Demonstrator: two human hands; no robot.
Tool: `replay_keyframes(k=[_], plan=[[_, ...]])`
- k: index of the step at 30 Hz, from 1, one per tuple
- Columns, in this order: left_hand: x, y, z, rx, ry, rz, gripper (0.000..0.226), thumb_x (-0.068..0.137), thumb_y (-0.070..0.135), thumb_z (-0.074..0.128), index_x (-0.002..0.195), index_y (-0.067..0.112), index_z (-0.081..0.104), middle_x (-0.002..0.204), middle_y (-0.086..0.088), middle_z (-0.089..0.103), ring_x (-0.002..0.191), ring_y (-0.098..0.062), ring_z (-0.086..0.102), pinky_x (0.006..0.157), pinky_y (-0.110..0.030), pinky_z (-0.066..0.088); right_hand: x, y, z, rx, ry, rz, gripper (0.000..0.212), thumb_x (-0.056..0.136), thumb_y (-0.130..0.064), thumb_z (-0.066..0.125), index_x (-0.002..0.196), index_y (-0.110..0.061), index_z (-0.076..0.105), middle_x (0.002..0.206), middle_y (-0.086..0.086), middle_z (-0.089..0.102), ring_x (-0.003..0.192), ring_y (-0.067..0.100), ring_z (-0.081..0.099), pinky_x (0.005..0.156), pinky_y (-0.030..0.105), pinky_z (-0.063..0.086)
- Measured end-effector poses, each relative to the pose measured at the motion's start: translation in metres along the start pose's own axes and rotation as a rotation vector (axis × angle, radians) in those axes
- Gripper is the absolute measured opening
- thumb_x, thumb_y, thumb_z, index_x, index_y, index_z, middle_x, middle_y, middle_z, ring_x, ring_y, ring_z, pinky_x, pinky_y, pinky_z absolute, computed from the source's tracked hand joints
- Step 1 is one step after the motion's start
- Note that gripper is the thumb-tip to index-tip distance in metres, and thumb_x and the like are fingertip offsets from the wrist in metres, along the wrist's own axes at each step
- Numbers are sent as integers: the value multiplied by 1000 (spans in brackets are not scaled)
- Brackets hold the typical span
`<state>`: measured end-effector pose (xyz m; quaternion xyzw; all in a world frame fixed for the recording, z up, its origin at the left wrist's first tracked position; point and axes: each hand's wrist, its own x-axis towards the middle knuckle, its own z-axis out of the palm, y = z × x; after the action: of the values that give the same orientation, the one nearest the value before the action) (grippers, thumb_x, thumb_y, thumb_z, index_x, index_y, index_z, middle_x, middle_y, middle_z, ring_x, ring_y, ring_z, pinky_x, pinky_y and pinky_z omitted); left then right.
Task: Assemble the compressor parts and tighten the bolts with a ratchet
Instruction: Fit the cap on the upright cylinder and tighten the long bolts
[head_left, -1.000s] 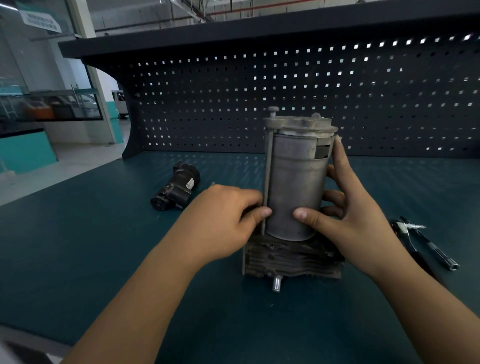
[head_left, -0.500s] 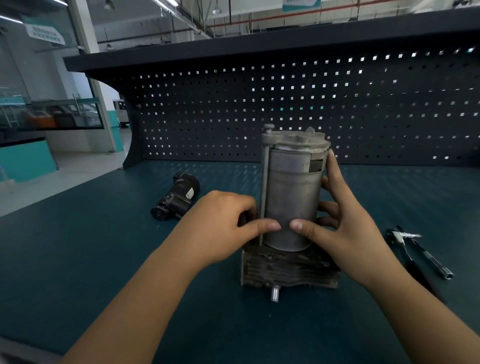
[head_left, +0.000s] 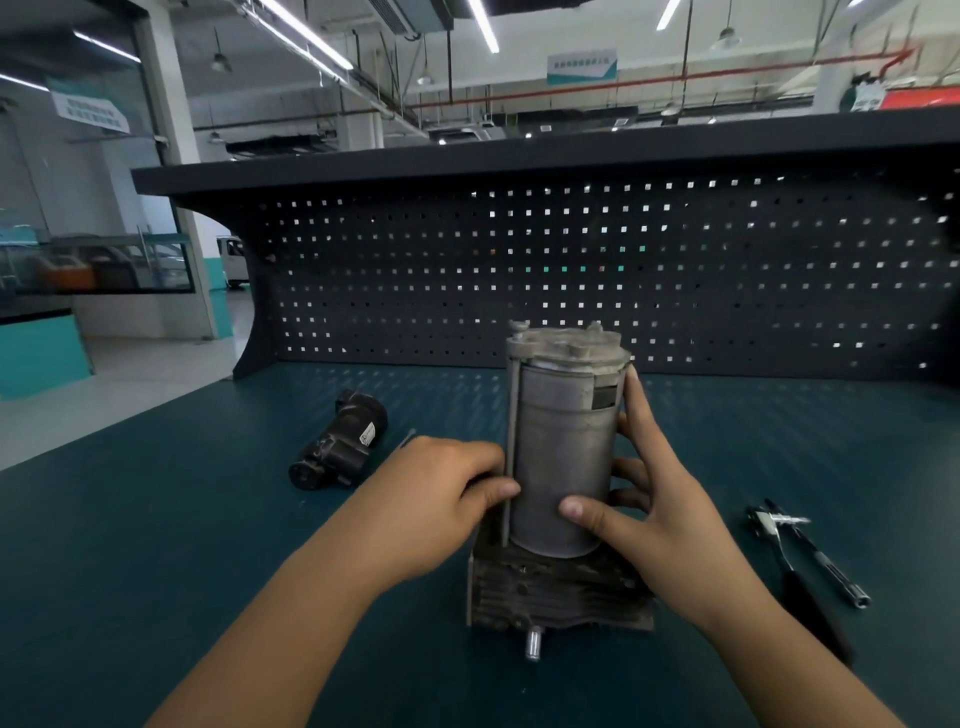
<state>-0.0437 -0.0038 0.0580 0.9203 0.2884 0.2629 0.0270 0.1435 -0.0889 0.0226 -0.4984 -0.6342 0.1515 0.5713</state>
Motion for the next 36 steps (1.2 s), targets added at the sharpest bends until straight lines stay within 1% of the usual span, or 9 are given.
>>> replay_keyframes(k=[6,11,15,18,24,27,29,32,36], plan=[[0,6,-3,80,4,-51,51,75,72,23,61,26,39,57,8,45,57,-6,46,57,-30,39,0,2,0,2,-5,5,98,60,-56,69,130,-73,1,133,-43,36,115,-3,53,90,25,49],[5,4,-1,-6,-53,-42,37,94,46,37,64,24,34,65,6,47,70,-15,51,68,-35,42,1,3,0,1,-20,3,99,63,-62,73,132,-70,2,137,-39,35,118,3,53,95,37,48],[0,-1,-3,-76,39,-99,47,71,77,23,82,34,39,80,16,51,75,-1,52,63,-24,41,1,3,1,-19,-22,19,98,66,-53,70,131,-71,0,137,-42,33,117,-1,52,94,34,49],[11,6,-7,-453,297,-155,68,57,76,46,116,44,33,108,30,45,97,10,49,77,-20,41,-1,-1,2,-46,-19,35,98,70,-46,71,133,-69,-1,138,-39,34,117,-3,51,94,30,49],[38,28,-9,-835,272,-72,57,53,65,71,106,55,52,119,37,51,107,14,50,85,-20,44,-2,-2,-8,-146,-113,107,99,81,-36,70,145,-49,-5,144,-31,31,123,-11,40,101,17,39],[41,32,-9,-709,323,-65,54,51,63,64,103,50,52,127,41,42,108,22,44,79,-10,39,-6,-3,-29,-257,-216,157,90,81,-50,65,146,-49,2,143,-36,27,127,-18,28,99,5,31],[42,33,-11,-648,322,-59,55,51,65,60,103,50,50,116,45,46,101,26,44,71,-7,39,-10,2,-46,-409,-124,229,73,82,-52,61,144,-40,26,135,-30,42,123,-11,40,88,1,35],[41,33,-13,-646,303,-74,57,50,67,60,104,50,49,108,44,49,98,26,45,68,-6,38,-19,20,-76,-962,66,469,43,87,-50,56,119,-23,50,115,-6,59,109,14,57,83,24,46],[41,33,-16,-637,275,-53,55,53,67,59,104,49,49,109,43,49,99,22,47,74,-9,38,-34,47,-95,-1165,-173,827,47,83,-53,58,115,-22,46,116,-3,56,106,19,57,72,26,41]])
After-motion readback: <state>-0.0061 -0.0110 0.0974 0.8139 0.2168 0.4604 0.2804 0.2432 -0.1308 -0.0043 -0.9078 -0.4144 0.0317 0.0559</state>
